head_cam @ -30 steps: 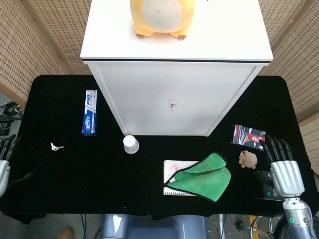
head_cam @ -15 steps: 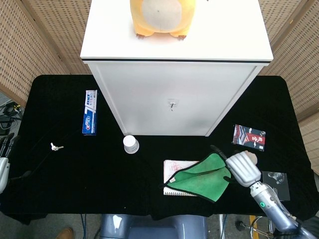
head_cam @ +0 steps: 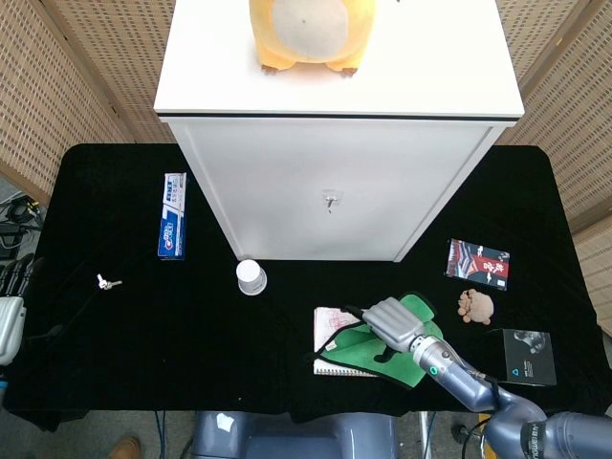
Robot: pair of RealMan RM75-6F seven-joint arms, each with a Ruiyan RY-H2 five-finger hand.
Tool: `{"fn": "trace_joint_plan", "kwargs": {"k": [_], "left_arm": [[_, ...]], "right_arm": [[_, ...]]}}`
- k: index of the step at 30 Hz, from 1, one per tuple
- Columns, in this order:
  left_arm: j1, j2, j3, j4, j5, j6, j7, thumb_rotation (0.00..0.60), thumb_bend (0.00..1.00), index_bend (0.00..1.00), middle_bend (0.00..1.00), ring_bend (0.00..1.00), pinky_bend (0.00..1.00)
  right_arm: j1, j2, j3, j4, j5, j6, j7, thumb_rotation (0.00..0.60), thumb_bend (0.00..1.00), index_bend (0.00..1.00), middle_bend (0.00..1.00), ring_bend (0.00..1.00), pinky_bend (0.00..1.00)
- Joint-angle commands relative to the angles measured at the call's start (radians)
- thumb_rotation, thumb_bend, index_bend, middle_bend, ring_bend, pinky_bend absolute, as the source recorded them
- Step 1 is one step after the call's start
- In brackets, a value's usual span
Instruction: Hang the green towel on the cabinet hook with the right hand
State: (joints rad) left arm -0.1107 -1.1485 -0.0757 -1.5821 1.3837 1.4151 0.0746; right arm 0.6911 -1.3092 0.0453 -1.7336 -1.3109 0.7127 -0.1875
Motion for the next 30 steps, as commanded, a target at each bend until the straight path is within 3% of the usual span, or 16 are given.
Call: {"fn": "trace_joint_plan", "kwargs": {"k": [1, 16, 24, 30], "left_arm": [[0.000, 0.001, 0.000, 0.000, -0.001, -0.001, -0.002, 0.600, 0.00, 0.00, 0.00, 0.00, 0.00], [-0.003, 0.001, 0.002, 0.006, -0.002, -0.006, -0.008, 0.600, 0.00, 0.00, 0.00, 0.00, 0.00], [-0.003, -0.001, 0.003, 0.006, -0.003, -0.007, -0.005, 0.600, 0.00, 0.00, 0.00, 0.00, 0.00], [-0.005, -0.001, 0.002, 0.009, -0.006, -0.011, -0.008, 0.600, 0.00, 0.00, 0.00, 0.00, 0.00]], "right_arm": [[0.037, -0.048, 0.007, 0.015, 0.073, -0.037, -0.063, 0.600, 0.06, 0.22, 0.99, 0.97, 0.98], [0.083, -0.139, -0.037, 0.049, 0.274, -0.021, -0.218, 0.600, 0.09, 0.21, 1.00, 0.97, 0.98], [0.095, -0.178, -0.067, 0.080, 0.317, 0.008, -0.271, 0.600, 0.10, 0.20, 1.00, 0.98, 0.98], [0.096, -0.184, -0.084, 0.093, 0.332, 0.018, -0.277, 0.600, 0.21, 0.32, 1.00, 0.98, 0.98]]}}
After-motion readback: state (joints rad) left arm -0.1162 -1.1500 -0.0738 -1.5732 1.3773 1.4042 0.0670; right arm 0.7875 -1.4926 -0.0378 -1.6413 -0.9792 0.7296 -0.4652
